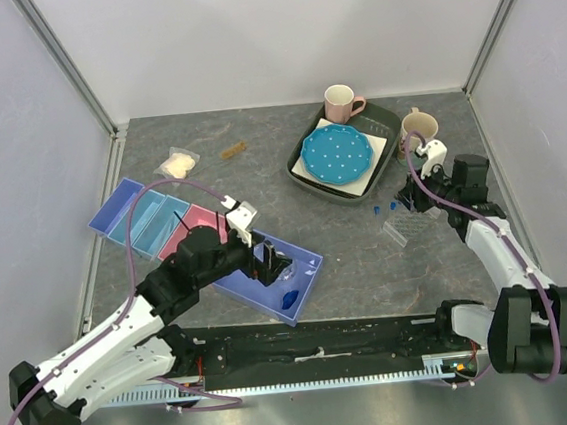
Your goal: Organize the chemistry lab equipment
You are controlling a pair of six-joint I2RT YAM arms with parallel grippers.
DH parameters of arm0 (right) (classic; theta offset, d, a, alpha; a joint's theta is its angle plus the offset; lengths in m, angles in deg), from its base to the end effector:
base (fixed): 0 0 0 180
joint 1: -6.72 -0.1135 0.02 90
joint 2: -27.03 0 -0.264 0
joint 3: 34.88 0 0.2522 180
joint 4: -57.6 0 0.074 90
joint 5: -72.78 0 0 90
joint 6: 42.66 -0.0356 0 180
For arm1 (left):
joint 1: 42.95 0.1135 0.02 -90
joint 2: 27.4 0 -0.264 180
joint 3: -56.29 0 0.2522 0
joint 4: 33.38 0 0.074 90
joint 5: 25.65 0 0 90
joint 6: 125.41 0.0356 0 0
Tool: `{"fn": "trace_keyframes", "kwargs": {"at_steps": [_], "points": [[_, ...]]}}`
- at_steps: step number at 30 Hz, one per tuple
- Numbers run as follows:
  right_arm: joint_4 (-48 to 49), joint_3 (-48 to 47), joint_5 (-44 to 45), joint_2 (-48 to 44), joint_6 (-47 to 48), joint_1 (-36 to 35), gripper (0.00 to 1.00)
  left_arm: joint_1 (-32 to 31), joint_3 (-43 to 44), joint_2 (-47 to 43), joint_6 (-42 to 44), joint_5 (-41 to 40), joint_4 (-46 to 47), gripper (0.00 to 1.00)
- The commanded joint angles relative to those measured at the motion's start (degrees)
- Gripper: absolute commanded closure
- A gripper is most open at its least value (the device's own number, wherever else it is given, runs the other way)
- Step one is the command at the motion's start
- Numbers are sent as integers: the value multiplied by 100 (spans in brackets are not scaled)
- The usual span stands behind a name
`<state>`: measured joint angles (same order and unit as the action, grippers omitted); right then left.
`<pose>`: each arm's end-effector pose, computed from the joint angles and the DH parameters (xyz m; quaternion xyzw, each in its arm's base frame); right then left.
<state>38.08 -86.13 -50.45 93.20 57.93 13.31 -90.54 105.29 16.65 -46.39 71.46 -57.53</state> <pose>0.2433 -0.0085 0.2314 -0.1628 0.8426 0.1834 0.4794 0.1214 -0.1394 0.2829 0.2896 0.7611 -0.3269 0.4796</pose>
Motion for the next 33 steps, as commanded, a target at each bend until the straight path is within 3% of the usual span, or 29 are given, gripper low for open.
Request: {"fn": "trace_keyframes", "kwargs": {"at_steps": [1, 7, 12, 19, 23, 27, 33], "points": [[-4, 6, -403, -438, 215, 35, 58, 31, 44, 156, -53, 281, 318, 0], [-276, -73, -737, -755, 470, 176, 48, 31, 395, 840, -1036, 809, 722, 0], [-408, -258, -808, -737, 409, 457, 47, -109, 1317, 2421, -1951, 1134, 873, 9], [-417, -346, -833, -966, 120, 1247, 44, -785, 3598, 4934, -2267, -41, -585, 22], [-435, -416, -939, -940, -92, 1476, 44, -1181, 4919, 6289, -2312, -693, -1394, 23], [-435, -434, -983, -1001, -171, 1582, 44, -1419, 6282, 7728, -2522, -1640, -2526, 29], [-435, -452, -1141, -1054, -294, 1775, 44, -1481, 7470, 8593, -2646, -2003, -2942, 43]]}}
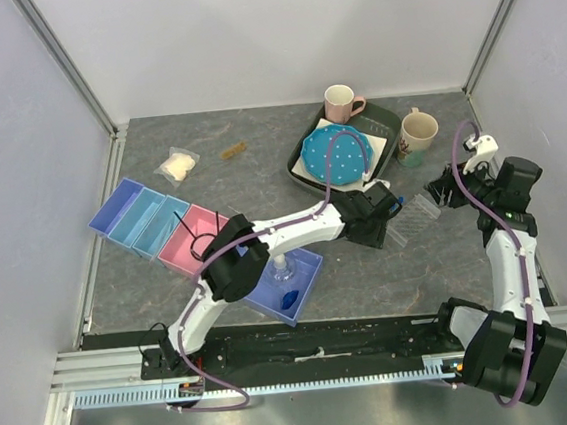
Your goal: Organize the chemistry lab equipment
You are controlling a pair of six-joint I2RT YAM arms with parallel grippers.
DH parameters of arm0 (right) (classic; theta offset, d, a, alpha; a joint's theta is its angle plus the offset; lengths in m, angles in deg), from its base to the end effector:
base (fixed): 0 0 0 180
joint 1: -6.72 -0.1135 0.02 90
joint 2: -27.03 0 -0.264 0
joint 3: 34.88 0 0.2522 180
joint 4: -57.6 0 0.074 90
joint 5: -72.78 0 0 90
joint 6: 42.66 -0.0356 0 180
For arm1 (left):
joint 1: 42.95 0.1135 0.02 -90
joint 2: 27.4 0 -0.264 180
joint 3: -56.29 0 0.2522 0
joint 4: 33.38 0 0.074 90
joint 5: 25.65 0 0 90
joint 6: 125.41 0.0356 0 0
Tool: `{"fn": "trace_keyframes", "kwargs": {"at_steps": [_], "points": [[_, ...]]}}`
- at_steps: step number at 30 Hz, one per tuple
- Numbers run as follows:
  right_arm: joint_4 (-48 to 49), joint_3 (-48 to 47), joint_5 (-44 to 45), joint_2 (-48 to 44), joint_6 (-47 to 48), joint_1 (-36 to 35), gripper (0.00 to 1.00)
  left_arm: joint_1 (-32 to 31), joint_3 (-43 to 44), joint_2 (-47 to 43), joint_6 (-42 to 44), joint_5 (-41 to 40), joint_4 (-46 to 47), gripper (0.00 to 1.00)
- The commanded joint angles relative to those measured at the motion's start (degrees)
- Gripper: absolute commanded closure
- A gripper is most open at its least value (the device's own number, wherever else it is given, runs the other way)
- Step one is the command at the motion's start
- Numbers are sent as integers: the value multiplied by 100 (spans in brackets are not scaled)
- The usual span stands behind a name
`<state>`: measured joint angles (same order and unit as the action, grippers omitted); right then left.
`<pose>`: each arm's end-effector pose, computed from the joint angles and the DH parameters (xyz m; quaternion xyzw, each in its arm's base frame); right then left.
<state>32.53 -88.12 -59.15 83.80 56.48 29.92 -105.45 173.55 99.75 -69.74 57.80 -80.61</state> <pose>0.2072 -0.0629 0.2707 -0.0830 0.8193 0.1627 0.5436 0.2286 -0.4303 0.1888 0.2173 0.9327 -0.1750 0.2285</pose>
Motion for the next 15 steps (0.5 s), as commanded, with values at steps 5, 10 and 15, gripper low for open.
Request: {"fn": "trace_keyframes", "kwargs": {"at_steps": [5, 10, 15], "points": [[120, -270, -377, -105, -211, 158, 44, 18, 1198, 793, -347, -681, -660, 43], [129, -279, -395, -114, -220, 185, 43, 19, 1664, 1180, -390, -541, -669, 41], [120, -288, -412, -131, -238, 220, 43, 18, 1963, 1461, -505, -742, -757, 40]]}}
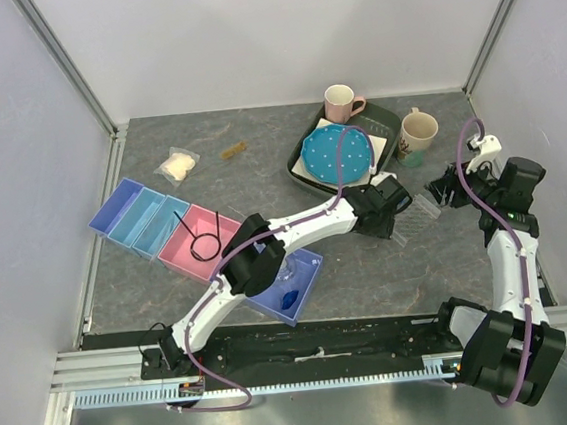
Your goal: Organize the chemistry lab equipment
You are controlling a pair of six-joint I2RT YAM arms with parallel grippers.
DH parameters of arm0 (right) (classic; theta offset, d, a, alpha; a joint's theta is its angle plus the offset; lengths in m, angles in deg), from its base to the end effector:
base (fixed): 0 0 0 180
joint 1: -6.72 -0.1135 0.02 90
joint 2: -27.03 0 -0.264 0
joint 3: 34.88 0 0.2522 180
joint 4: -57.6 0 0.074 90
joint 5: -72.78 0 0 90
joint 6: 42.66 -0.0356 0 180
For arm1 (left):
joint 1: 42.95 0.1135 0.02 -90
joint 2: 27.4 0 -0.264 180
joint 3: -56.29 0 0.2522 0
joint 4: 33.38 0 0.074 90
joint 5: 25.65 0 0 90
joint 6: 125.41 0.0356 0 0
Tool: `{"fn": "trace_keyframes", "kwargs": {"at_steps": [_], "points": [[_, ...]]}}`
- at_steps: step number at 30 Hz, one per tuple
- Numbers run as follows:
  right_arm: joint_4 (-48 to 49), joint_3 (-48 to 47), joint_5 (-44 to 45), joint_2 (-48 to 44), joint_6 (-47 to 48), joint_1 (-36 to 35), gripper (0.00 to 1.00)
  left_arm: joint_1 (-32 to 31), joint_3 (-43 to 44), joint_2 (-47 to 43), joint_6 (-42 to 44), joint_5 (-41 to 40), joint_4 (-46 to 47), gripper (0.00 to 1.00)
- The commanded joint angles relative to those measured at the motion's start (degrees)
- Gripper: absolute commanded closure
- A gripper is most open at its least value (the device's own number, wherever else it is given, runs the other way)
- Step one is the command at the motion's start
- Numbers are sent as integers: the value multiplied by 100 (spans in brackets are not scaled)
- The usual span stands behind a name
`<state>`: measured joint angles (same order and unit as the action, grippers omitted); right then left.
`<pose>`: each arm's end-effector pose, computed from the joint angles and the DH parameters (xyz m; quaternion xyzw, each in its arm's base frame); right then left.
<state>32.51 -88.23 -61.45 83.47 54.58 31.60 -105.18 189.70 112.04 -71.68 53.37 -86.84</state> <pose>0.2042 -0.0673 0.2729 -0.0692 0.8151 0.1787 0.5467 0.2514 -0.4629 0.1648 0.1912 0.9415 -0.1382 0.2409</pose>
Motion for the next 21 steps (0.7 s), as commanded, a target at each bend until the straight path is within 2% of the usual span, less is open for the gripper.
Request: {"fn": "trace_keyframes", "kwargs": {"at_steps": [1, 5, 10, 12, 16, 21], "points": [[123, -277, -183, -81, -57, 60, 43, -8, 383, 268, -336, -369, -152, 40], [123, -286, -192, -81, -57, 78, 43, -8, 760, 575, -679, -1167, -537, 41], [123, -286, -183, -55, -57, 96, 43, -8, 1086, 910, -741, -1485, -987, 46], [123, -286, -183, -46, -57, 96, 43, -16, 1060, 927, -724, -1521, -1065, 50], [123, -286, -165, -28, -57, 104, 43, -8, 920, 849, -566, -1643, -1119, 67], [123, -277, -174, -2, -57, 122, 43, -16, 603, 647, 5, -1443, -1040, 78]]}}
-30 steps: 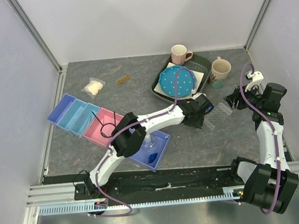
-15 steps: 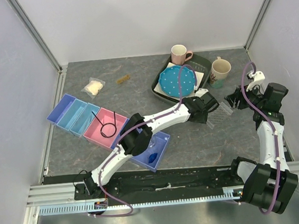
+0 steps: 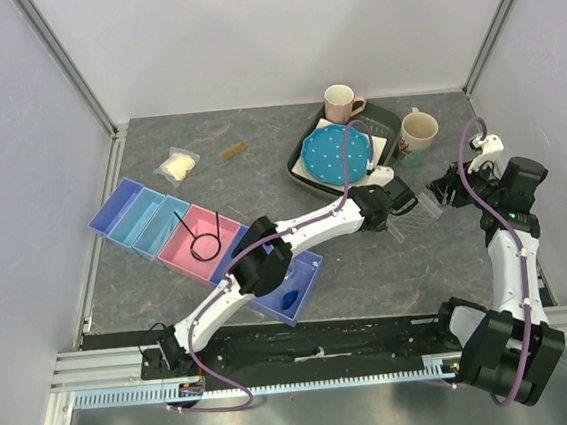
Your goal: Organize the chemistry lab equipment
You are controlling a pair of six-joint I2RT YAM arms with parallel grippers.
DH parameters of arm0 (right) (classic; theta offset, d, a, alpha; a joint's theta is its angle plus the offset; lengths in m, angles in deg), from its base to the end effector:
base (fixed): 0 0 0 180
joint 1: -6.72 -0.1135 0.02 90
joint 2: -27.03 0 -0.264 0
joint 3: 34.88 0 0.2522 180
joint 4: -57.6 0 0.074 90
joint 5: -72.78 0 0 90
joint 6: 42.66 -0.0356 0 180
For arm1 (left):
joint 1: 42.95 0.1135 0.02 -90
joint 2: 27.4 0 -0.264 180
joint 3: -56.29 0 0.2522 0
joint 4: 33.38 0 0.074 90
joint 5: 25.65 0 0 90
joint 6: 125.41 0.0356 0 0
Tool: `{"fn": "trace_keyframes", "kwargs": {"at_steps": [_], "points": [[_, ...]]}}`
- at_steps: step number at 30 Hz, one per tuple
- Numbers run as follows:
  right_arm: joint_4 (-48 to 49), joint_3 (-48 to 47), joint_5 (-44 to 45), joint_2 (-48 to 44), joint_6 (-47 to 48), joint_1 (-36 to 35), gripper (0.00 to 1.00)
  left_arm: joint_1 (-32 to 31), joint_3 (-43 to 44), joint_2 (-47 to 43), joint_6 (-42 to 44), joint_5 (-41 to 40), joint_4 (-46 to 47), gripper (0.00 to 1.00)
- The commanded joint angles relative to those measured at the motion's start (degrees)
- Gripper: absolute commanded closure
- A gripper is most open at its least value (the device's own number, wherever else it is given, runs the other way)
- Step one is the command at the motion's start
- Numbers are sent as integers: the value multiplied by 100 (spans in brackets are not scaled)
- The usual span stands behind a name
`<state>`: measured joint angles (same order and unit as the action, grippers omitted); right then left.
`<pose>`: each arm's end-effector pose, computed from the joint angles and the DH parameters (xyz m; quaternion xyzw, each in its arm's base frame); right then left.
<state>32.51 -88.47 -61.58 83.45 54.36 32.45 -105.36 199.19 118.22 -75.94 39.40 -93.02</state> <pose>0.2034 -0.0704 0.2744 -0.0631 0.8145 0.1757 0.5493 0.2630 -0.4708 0.1565 0.1293 0.9407 -0.0518 0.3094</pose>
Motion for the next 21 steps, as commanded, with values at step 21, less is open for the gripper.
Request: {"fn": "trace_keyframes", "kwargs": {"at_steps": [21], "points": [[-896, -384, -2883, 790, 948, -358, 37, 10, -7411, -5570, 2156, 2855, 5921, 92]]}}
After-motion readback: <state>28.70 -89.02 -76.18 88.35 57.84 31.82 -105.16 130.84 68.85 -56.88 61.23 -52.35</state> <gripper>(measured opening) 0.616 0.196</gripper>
